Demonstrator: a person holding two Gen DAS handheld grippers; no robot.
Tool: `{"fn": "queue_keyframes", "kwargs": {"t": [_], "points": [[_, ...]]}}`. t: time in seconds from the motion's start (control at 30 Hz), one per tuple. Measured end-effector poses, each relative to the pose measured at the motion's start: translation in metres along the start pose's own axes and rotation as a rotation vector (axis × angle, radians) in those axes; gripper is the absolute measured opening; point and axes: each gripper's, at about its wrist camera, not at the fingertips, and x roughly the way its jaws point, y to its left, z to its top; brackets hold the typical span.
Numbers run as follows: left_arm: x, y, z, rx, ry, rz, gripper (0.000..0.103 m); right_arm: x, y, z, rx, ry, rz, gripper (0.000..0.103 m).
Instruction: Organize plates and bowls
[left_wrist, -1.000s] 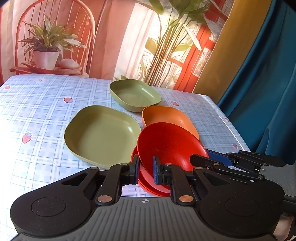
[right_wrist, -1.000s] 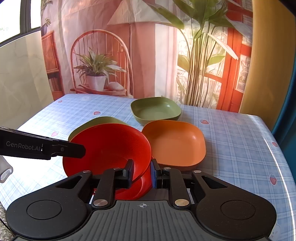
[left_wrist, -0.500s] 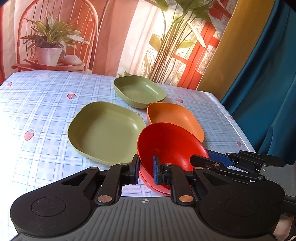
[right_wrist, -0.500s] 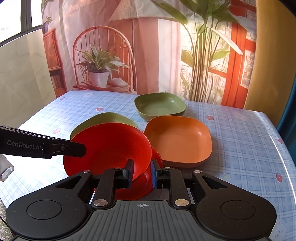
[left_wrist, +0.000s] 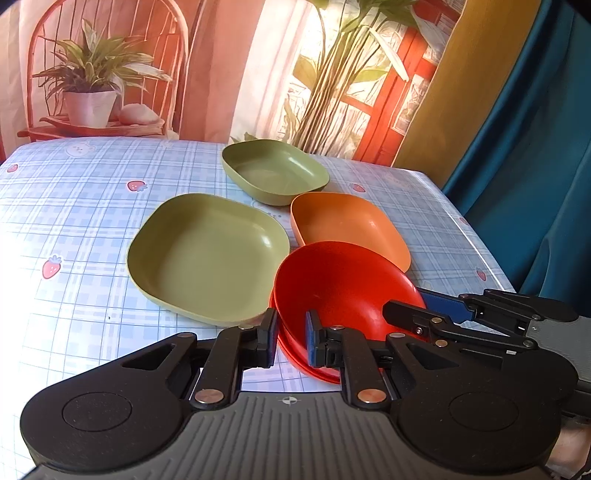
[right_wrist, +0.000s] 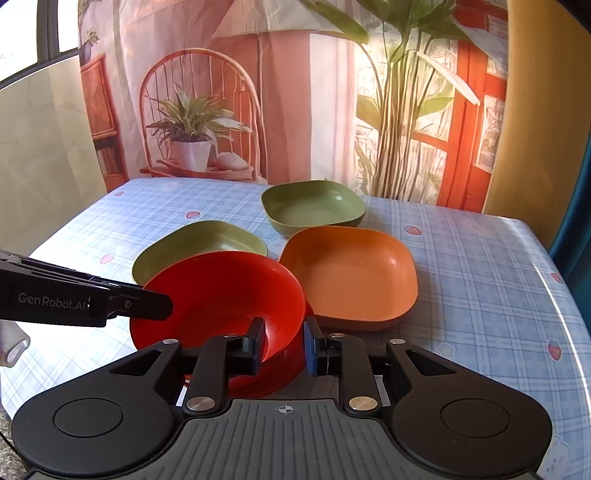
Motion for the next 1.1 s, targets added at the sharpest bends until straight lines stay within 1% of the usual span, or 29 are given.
{"fn": "queue_keyframes", "kwargs": {"t": [0.07,0.17,0.3,0.57,0.77,0.9,1.1], "points": [[0.001,0.000,0.000,-0.004,0.000,0.005,0.017,0.000,-0.001,0.000,-0.001,-0.001,-0.003,0.023],[0.000,0.000,0.001,-0.007,-0.003,0.012,0.018,-0.001,-0.004,0.000,0.004,-0.001,-0.009,0.026],[-0.004,0.001,0.003,-0.014,-0.020,0.019,0.023,-0.003,-0.006,0.000,0.008,-0.009,-0.011,0.026],[-0.013,0.008,0.007,-0.006,-0.047,0.049,0.023,-0.009,-0.007,0.004,0.005,-0.027,0.002,0.026],[-0.018,0.022,0.011,-0.024,-0.055,0.073,0.023,-0.009,-0.011,0.008,0.009,-0.031,-0.002,0.026],[-0.020,0.031,0.013,-0.048,-0.056,0.086,0.023,-0.007,-0.012,0.017,-0.020,-0.036,0.002,0.026],[-0.019,0.044,0.016,-0.111,-0.049,0.110,0.023,0.001,-0.015,0.041,-0.055,-0.058,0.021,0.026]]}}
